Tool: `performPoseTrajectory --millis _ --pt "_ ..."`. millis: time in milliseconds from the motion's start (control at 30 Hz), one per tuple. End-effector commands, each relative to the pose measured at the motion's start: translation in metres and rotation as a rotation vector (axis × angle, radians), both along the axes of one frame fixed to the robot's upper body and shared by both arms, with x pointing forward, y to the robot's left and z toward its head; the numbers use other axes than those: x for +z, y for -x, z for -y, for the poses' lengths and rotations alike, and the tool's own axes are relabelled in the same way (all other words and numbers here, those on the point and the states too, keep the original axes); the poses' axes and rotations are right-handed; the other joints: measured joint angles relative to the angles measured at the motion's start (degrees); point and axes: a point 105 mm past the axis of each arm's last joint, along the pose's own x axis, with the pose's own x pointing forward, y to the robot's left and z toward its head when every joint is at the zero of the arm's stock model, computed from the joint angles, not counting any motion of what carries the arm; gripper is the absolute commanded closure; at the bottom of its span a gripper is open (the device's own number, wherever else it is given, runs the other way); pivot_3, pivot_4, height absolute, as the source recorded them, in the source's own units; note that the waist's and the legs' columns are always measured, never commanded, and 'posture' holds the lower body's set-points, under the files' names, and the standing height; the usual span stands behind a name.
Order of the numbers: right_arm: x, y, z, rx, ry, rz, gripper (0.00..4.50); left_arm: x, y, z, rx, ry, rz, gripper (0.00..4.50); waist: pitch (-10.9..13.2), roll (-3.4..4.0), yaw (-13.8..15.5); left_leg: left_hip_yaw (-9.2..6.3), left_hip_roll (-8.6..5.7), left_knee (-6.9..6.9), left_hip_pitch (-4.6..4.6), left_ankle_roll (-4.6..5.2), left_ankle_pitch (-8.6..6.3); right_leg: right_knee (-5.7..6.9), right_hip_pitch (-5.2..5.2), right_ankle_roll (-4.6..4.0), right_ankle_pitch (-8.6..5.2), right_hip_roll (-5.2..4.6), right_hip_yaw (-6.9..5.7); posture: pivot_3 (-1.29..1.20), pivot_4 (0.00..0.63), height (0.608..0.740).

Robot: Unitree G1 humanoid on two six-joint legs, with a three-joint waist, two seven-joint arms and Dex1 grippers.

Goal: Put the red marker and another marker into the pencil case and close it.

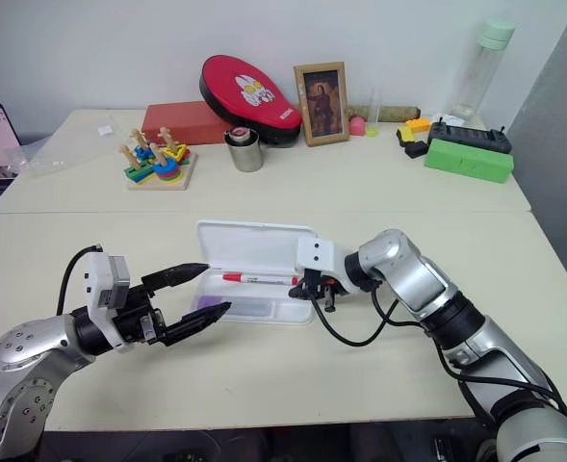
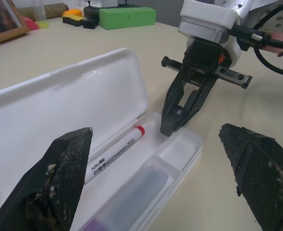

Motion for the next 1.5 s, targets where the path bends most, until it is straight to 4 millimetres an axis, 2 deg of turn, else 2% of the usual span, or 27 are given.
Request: performPoseTrajectory --millis 33,300,567,633,933,967,1100,1167,1233,1300,1400,1500 --pt "0.014 0.006 -0.007 0.051 -0.012 0.036 4.19 0.012 0.002 -0.002 0.005 -0.007 0.050 0.00 0.00 0.00 -0.01 0.00 0.00 0.00 0.00 0.00 0.00 0.00 0.00 0.00 0.00 0.00 0.00 0.00 0.150 0.740" --pt "0.005 0.018 -0.015 0.062 -0.013 0.005 4.19 0.015 -0.001 0.001 0.001 -0.011 0.055 0.00 0.00 0.00 -0.06 0.00 0.00 0.00 0.00 0.00 0.00 0.00 0.00 0.00 0.00 0.00 0.00 0.00 0.150 0.740" --pt "-0.001 0.019 -0.019 0.053 -0.003 0.017 4.19 0.017 -0.003 0.005 -0.010 -0.016 0.060 0.00 0.00 0.00 -0.19 -0.01 0.00 0.00 0.00 0.00 0.00 0.01 0.00 0.00 0.00 0.00 -0.01 0.00 0.150 0.740" --pt "-0.001 0.018 -0.020 0.052 -0.005 0.020 3.47 0.017 -0.003 0.006 -0.013 -0.016 0.060 0.00 0.00 0.00 -0.22 0.00 0.00 0.00 0.00 0.00 0.00 0.00 0.00 0.00 0.00 0.00 -0.01 0.00 0.150 0.740" --pt "0.004 0.021 -0.020 0.079 -0.019 0.023 1.34 0.017 -0.004 0.005 0.001 -0.018 0.051 0.00 0.00 0.00 -0.29 0.00 0.00 0.00 0.00 0.00 0.00 0.00 0.00 0.00 0.00 0.00 0.00 0.00 0.150 0.740" --pt "0.009 0.021 -0.020 0.087 -0.030 0.020 1.05 0.018 -0.005 0.005 0.007 -0.014 0.051 0.00 0.00 0.00 -0.29 -0.01 0.00 0.00 0.00 0.00 0.00 0.01 0.00 0.00 0.00 0.00 0.00 0.00 0.150 0.740" --pt "0.052 0.022 -0.025 0.125 -0.179 -0.004 0.06 0.024 -0.008 -0.004 0.077 0.039 0.067 0.00 0.00 0.00 -0.31 0.00 0.00 0.00 0.00 0.00 0.00 0.01 0.00 0.00 0.00 0.00 0.00 0.00 0.150 0.740" --pt "0.069 0.023 -0.028 0.132 -0.248 -0.024 0.02 0.028 -0.010 -0.008 0.111 0.061 0.079 0.00 0.00 0.00 -0.32 -0.01 0.01 0.00 0.00 0.00 0.00 0.03 0.00 0.00 0.00 0.00 -0.01 0.00 0.150 0.740" --pt "0.109 0.004 -0.035 0.056 -0.407 -0.008 0.28 0.040 -0.015 -0.018 0.182 0.125 0.109 0.00 0.01 0.01 -0.41 -0.02 0.01 0.00 0.00 0.00 0.00 0.03 0.01 0.00 0.00 0.01 -0.01 0.00 0.150 0.740" --pt "0.131 -0.014 -0.037 -0.029 -0.484 0.006 0.64 0.050 -0.017 -0.026 0.232 0.174 0.131 0.00 0.01 0.01 -0.65 -0.01 0.02 0.01 0.00 0.00 0.00 0.13 -0.02 -0.01 0.01 0.03 0.00 0.00 0.150 0.740" --pt "0.132 -0.059 -0.034 -0.249 -0.459 0.075 1.40 0.059 -0.018 -0.035 0.272 0.214 0.153 0.00 -0.01 -0.02 -0.61 -0.05 0.02 0.02 0.03 0.00 0.00 0.17 -0.01 -0.01 0.01 0.03 -0.03 0.00 0.150 0.740" --pt "0.123 -0.082 -0.033 -0.355 -0.431 0.108 2.09 0.063 -0.019 -0.041 0.300 0.217 0.159 0.00 -0.06 -0.10 -0.32 -0.04 0.01 0.00 0.02 0.00 0.00 0.08 0.00 -0.02 0.01 0.01 -0.04 0.00 0.150 0.740"
